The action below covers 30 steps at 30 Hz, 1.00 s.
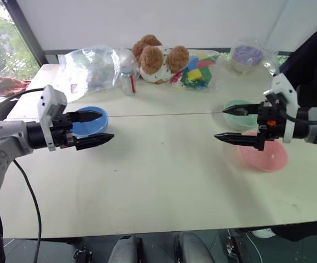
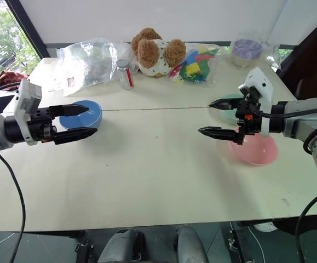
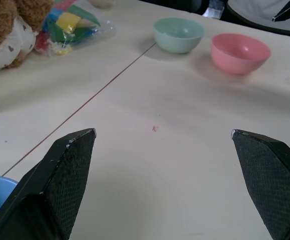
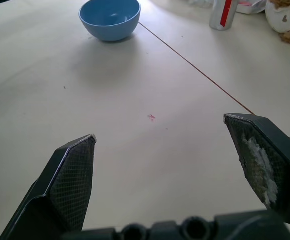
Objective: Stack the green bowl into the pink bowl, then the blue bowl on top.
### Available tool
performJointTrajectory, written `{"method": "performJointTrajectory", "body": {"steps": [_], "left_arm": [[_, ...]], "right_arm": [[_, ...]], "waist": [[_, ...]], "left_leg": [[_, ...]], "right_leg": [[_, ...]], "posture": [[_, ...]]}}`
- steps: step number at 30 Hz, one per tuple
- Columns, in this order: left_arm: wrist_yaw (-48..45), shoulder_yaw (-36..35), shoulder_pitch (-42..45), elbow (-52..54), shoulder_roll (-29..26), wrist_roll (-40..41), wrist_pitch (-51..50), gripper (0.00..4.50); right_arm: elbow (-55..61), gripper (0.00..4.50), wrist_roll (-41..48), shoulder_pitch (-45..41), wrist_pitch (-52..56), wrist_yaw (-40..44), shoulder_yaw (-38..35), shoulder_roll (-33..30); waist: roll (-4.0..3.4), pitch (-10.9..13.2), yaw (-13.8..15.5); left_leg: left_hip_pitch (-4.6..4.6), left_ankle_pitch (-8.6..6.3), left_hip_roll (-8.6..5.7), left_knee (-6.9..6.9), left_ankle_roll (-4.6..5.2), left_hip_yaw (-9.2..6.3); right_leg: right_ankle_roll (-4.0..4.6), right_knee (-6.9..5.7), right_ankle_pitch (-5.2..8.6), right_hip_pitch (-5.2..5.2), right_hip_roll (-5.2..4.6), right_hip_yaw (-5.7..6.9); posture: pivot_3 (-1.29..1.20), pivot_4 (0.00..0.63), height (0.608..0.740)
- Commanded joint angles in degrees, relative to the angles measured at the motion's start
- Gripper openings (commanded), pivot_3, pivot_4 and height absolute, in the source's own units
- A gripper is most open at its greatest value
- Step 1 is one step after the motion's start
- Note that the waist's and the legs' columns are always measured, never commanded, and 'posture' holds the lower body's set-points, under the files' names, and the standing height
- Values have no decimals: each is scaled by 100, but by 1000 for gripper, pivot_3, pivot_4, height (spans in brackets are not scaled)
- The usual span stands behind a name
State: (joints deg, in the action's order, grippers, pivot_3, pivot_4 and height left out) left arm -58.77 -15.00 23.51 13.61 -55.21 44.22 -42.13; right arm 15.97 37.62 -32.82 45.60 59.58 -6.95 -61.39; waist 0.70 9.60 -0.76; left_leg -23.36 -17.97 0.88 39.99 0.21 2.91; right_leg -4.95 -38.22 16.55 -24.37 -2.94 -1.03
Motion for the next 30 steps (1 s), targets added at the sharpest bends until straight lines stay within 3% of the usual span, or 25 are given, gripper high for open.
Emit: {"method": "performJointTrajectory", "body": {"steps": [1, 23, 30], "left_arm": [[-9, -206, 17, 103, -74, -29, 115, 4500], [55, -52, 58, 177, 81, 49, 119, 4500], [-100, 131, 148, 5, 138, -120, 261, 4500]], "right_arm": [[-31, 4453, -76, -167, -125, 63, 5, 28], [16, 4453, -488, 84, 22, -162, 44, -46], [18, 4453, -900, 892, 577, -503, -122, -554]], "waist": [[0, 0, 5], [0, 0, 5], [0, 0, 14]], "left_leg": [[0, 0, 0, 0, 0, 0], [-1, 0, 0, 0, 0, 0], [-2, 0, -1, 1, 0, 1]], "right_leg": [[0, 0, 0, 0, 0, 0], [0, 0, 0, 0, -1, 0], [0, 1, 0, 0, -2, 0]], "posture": [[0, 150, 740], [0, 150, 740], [0, 150, 740]]}}
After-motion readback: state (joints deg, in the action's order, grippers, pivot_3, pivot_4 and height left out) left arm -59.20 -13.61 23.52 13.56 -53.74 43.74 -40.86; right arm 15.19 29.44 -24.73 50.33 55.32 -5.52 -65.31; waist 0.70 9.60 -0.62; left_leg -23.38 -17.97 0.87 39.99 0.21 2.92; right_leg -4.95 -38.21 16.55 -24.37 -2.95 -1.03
